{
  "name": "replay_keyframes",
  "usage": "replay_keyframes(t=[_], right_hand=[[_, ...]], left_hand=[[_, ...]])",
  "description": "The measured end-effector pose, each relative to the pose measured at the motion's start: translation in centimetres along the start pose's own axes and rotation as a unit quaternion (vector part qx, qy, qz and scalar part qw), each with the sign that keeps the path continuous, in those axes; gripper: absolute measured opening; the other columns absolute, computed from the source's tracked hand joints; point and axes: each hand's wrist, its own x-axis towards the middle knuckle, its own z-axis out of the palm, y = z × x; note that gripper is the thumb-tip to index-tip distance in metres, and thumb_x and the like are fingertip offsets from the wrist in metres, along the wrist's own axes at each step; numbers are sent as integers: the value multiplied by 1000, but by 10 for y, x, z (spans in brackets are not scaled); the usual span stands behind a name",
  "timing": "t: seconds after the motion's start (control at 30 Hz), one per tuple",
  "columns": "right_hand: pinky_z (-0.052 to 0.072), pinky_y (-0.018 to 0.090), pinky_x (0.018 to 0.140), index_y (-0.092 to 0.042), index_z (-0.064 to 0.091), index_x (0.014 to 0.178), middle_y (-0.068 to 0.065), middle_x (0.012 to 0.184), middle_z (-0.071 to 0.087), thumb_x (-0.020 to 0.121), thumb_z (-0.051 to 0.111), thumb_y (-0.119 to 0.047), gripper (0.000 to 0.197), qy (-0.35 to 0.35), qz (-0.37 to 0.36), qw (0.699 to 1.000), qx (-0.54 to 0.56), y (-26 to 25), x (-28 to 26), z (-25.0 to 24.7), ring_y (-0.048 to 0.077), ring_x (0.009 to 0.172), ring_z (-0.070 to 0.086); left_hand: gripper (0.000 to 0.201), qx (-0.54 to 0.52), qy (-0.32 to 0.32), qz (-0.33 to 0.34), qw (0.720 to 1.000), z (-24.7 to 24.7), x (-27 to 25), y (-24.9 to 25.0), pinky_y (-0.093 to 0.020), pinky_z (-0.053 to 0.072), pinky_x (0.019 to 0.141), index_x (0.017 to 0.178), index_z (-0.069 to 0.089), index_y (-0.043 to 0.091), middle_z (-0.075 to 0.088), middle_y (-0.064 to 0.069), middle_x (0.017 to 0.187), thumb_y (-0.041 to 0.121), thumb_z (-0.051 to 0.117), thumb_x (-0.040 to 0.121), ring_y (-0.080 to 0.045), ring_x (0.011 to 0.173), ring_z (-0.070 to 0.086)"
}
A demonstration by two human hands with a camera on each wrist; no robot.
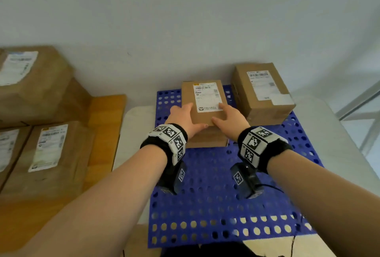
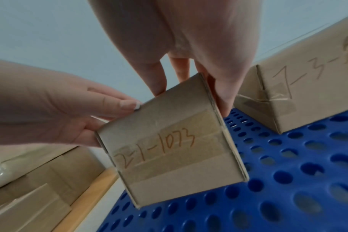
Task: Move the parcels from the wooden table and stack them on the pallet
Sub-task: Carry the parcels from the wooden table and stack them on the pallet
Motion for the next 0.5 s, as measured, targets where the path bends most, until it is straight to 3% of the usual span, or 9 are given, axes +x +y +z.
replay_keyframes(t=[0.13,0.3,0.4,0.5], right_hand=[[35,30,103,-12,32,145,11,146,36,92,54,-21,58,-17,-43,998,-46,15,14,-14,24,129,41],[38,35,102,-11,51,130,8,137,46,93,46,-16,37,131,-123,980,-87,33,23,-45,24,126,41],[20,39,114,-16,40,140,7,150,33,96,40,-25,45,150,-104,965,-188,51,34,-67,26,140,22],[-5,49,117,-28,23,148,3,159,10,98,29,-44,53,78,-28,960,-267,71,43,-77,28,146,-4]], left_hand=[[87,-11,4,-42,999,18,10,13,-36,41,99,145,24,21,30,-12,142,47,70,76,-27,120,48],[85,-22,14,-56,998,33,17,30,-36,39,101,147,21,22,25,-13,145,51,64,79,-28,124,44],[83,-20,23,-65,997,38,27,39,-38,39,100,148,16,23,21,-15,148,51,60,83,-30,126,42],[82,-10,22,-57,998,42,35,46,-38,37,103,148,15,24,16,-15,151,50,58,84,-31,131,36]])
